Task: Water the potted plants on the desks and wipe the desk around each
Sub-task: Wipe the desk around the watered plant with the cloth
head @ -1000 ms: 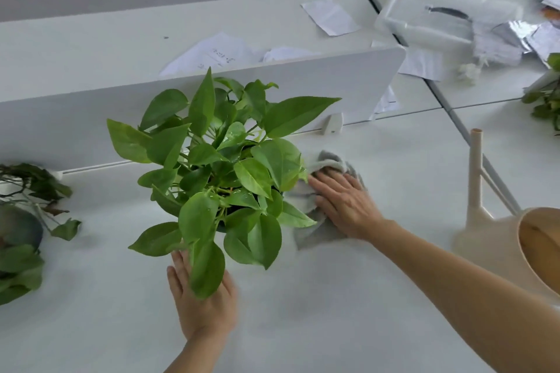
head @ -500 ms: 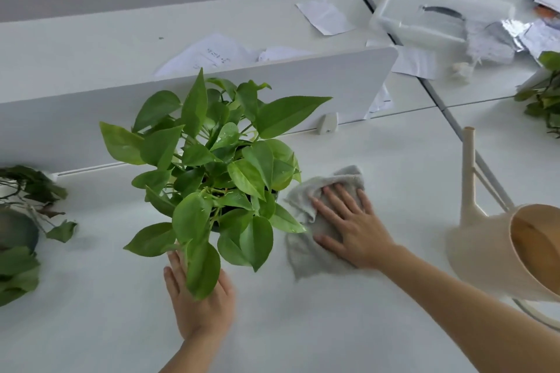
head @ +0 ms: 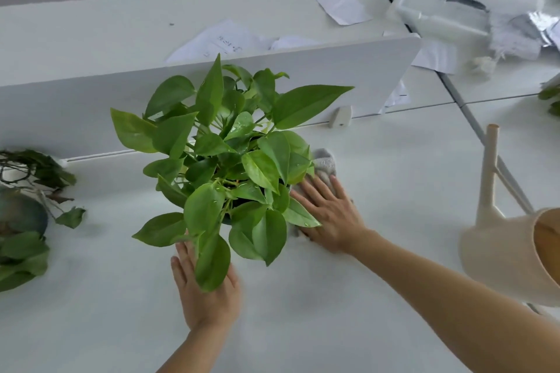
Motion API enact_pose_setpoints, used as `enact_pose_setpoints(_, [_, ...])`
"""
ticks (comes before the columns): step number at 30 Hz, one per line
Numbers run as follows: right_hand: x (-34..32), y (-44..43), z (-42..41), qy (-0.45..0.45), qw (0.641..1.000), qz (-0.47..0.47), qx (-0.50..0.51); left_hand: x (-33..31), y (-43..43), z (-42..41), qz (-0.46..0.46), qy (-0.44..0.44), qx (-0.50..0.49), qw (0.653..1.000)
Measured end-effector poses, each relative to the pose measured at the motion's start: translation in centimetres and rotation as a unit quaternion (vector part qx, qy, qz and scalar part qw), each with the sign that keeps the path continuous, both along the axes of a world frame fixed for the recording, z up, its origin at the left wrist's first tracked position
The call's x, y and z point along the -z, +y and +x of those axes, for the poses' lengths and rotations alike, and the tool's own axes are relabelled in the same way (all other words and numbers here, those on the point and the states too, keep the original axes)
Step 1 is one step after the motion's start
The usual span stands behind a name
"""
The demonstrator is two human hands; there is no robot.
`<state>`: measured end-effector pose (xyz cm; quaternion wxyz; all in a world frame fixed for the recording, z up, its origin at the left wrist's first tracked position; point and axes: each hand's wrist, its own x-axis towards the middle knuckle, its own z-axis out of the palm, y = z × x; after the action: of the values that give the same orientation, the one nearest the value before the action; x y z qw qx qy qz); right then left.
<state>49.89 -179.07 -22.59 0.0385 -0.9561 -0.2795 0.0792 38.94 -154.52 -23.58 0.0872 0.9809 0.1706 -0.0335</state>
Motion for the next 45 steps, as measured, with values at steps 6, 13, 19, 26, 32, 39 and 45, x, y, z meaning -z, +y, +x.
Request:
enact_pose_setpoints(6, [-0.1,-12.1,3.9,0.022,0.939,-0.047,0.341,-0.7,-0.7,0.5,-0.025,-0.034,-0.005,0.999])
enact_pose_setpoints(13, [1.4,-1.0,-5.9,-0.007,0.944,-0.002,0.329,-0.3,-0.2,0.3,0.013,0.029,-0.013,0.999])
enact_pose_setpoints(19, [0.3,-5.5,-13.5,0.011,0.999,-0.038,-0.028,-0.4,-0.6,0.0,0.010,0.018,-0.007,1.000])
enact_pose_setpoints(26, [0.5,-11.6,2.2,0.001,0.886,-0.057,0.460,0.2,-0.5,0.3,0.016,0.024,-0.018,0.999])
enact_pose_setpoints(32, [0.0,3.5,6.4,0.037,0.914,0.006,0.403,0.8,-0.1,0.3,0.033,0.033,-0.019,0.999])
enact_pose_setpoints(39, [-0.4,-4.2,5.1,0.008,0.996,-0.005,0.087,0.3,-0.4,0.4,0.007,0.046,-0.025,0.999])
enact_pose_setpoints(45, [0.3,-11.8,6.2,0.020,0.858,0.007,0.513,0.5,-0.1,0.7,0.005,0.024,-0.002,1.000])
